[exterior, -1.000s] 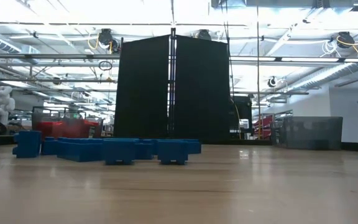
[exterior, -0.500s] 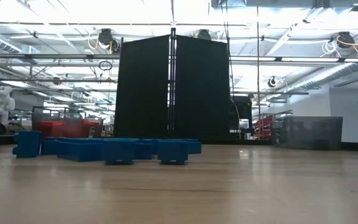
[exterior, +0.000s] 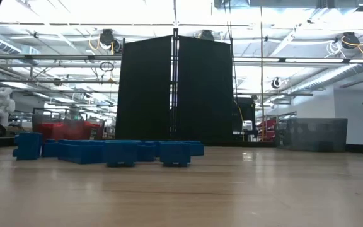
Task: Sort blocks
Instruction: Put the blue game piece into the top right black bin
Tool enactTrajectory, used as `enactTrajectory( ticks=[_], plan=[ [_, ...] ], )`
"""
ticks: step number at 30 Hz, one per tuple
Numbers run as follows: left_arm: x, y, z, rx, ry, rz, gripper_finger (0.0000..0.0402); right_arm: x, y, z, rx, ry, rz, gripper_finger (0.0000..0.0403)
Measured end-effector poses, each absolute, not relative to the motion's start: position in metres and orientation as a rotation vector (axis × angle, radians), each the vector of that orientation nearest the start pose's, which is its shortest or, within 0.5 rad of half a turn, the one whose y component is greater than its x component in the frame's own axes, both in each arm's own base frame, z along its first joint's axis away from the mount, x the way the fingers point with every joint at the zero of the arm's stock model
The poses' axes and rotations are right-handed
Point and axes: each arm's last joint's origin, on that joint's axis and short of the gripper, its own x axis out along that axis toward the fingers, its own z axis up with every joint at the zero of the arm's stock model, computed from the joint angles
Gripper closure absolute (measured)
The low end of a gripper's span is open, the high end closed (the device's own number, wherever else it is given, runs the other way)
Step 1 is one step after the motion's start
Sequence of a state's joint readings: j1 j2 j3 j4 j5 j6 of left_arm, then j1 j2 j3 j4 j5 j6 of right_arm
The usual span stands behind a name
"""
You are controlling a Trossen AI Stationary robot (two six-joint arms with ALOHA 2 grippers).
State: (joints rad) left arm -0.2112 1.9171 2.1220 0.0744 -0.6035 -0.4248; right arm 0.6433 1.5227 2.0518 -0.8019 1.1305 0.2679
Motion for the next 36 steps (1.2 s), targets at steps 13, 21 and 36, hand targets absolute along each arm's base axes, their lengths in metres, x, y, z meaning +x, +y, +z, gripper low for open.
enactTrajectory(
  ticks=[13, 21, 36],
  plan=[
    [0.415, -0.082, 0.491, -0.442, -0.368, 0.344, 0.0283, 0.222, 0.137, 0.517, -0.018, 0.1, -0.662, 0.0161],
    [0.414, -0.079, 0.496, -0.403, -0.403, 0.314, 0.0283, 0.231, 0.133, 0.513, -0.025, 0.121, -0.669, 0.0161],
    [0.415, -0.081, 0.495, -0.429, -0.394, 0.256, 0.0283, 0.235, 0.128, 0.514, -0.01, 0.123, -0.661, 0.0182]
  ],
)
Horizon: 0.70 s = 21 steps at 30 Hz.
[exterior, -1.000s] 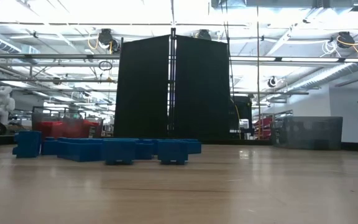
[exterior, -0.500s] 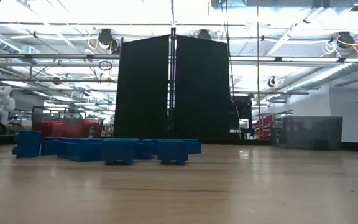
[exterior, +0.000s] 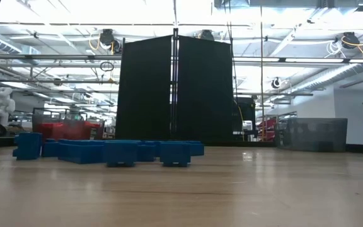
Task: Sort blocks
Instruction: Put the blue game piece into the top right black bin
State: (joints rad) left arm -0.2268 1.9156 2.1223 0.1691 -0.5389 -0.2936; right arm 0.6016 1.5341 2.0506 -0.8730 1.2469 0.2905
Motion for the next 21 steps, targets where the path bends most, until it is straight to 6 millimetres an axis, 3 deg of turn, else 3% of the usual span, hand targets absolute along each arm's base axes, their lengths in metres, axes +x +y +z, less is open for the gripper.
enactTrajectory(
  ticks=[11, 21],
  plan=[
    [0.4148, -0.0797, 0.4953, -0.448, -0.394, 0.266, 0.0283, 0.2355, 0.1283, 0.5151, -0.026, 0.116, -0.674, 0.0293],
    [0.4152, -0.0803, 0.4943, -0.463, -0.382, 0.249, 0.0266, 0.2355, 0.1285, 0.5155, -0.018, 0.114, -0.667, 0.0305]
  ],
)
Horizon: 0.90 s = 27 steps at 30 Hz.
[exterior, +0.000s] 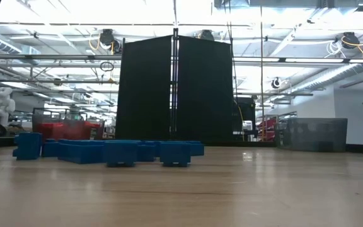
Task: Sort blocks
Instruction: Put the blue game piece into the top right black bin
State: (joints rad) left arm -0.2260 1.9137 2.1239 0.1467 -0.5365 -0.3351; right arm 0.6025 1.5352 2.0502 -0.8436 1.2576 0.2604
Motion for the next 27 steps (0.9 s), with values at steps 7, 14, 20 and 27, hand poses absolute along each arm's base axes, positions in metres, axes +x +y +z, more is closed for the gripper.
enactTrajectory(
  ticks=[7, 14, 20, 27],
  plan=[
    [0.4152, -0.0815, 0.4944, -0.46, -0.381, 0.231, 0.0239, 0.2351, 0.1285, 0.5158, -0.033, 0.121, -0.657, 0.0307],
    [0.4153, -0.082, 0.4945, -0.449, -0.377, 0.216, 0.0235, 0.2346, 0.1282, 0.5147, -0.049, 0.131, -0.659, 0.0307],
    [0.4156, -0.0832, 0.4947, -0.376, -0.367, 0.185, 0.0195, 0.2344, 0.1281, 0.5145, -0.053, 0.133, -0.661, 0.0308],
    [0.4172, -0.0827, 0.4911, -0.425, -0.336, 0.173, 0.011, 0.2326, 0.1293, 0.5147, -0.053, 0.122, -0.689, 0.0308]
  ],
)
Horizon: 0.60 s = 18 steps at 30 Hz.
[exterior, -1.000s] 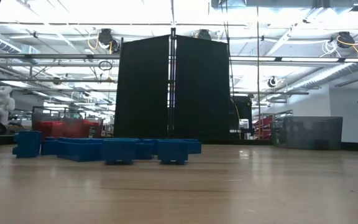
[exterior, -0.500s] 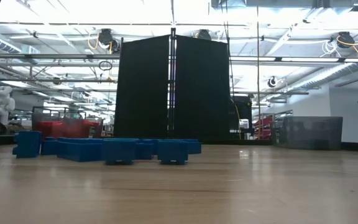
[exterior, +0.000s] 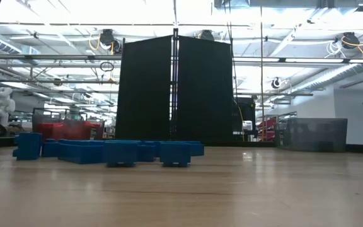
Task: Sort blocks
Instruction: Put the blue game piece into the top right black bin
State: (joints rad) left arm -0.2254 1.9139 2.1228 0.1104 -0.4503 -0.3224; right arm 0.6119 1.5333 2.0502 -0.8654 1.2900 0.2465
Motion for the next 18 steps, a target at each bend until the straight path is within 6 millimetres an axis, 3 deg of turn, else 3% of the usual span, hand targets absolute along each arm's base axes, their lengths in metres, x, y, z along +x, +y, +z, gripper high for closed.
enactTrajectory(
  ticks=[4, 11, 18],
  plan=[
    [0.419, -0.082, 0.487, -0.422, -0.309, 0.17, 0.0088, 0.23, 0.13, 0.515, -0.057, 0.11, -0.718, 0.0308],
    [0.418, -0.081, 0.487, -0.391, -0.29, 0.182, 0.0084, 0.23, 0.13, 0.515, -0.074, 0.111, -0.738, 0.0308],
    [0.392, -0.077, 0.496, -0.234, -0.119, 0.185, 0.0084, 0.219, 0.118, 0.512, -0.09, 0.073, -0.911, 0.0308]
  ],
)
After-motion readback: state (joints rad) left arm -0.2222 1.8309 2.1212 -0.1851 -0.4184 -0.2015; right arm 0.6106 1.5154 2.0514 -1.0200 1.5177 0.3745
